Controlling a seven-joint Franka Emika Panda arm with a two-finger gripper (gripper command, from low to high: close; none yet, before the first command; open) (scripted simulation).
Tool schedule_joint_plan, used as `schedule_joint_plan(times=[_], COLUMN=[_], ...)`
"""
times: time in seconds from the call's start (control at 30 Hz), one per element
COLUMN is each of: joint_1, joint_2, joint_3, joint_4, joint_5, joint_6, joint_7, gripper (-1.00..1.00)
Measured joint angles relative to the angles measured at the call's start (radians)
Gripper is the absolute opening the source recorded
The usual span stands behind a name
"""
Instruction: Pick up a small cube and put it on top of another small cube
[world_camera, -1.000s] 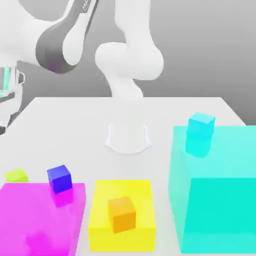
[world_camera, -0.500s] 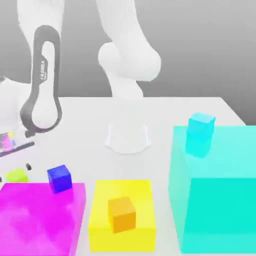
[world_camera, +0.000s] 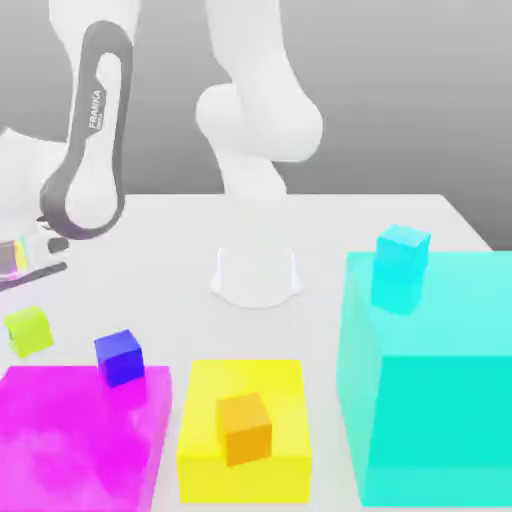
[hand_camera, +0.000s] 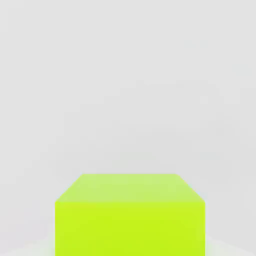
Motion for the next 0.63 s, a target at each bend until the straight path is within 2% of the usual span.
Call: schedule_joint_plan(times=[0.13,0.33,0.5,0.53,0.63], joint_1=[0.073,0.186,0.202,0.202,0.202], joint_2=[-0.142,-0.345,-0.226,-0.201,-0.201], joint_3=[0.038,0.104,0.115,0.115,0.115], joint_4=[-0.037,-0.094,-0.13,-0.135,-0.135], joint_5=[-0.025,0.019,0.022,0.022,0.022], joint_6=[-0.105,-0.25,-0.095,-0.065,-0.065], joint_7=[-0.014,-0.093,-0.102,-0.102,-0.102], gripper=[-1.0,-1.0,-1.0,1.0,1.0])
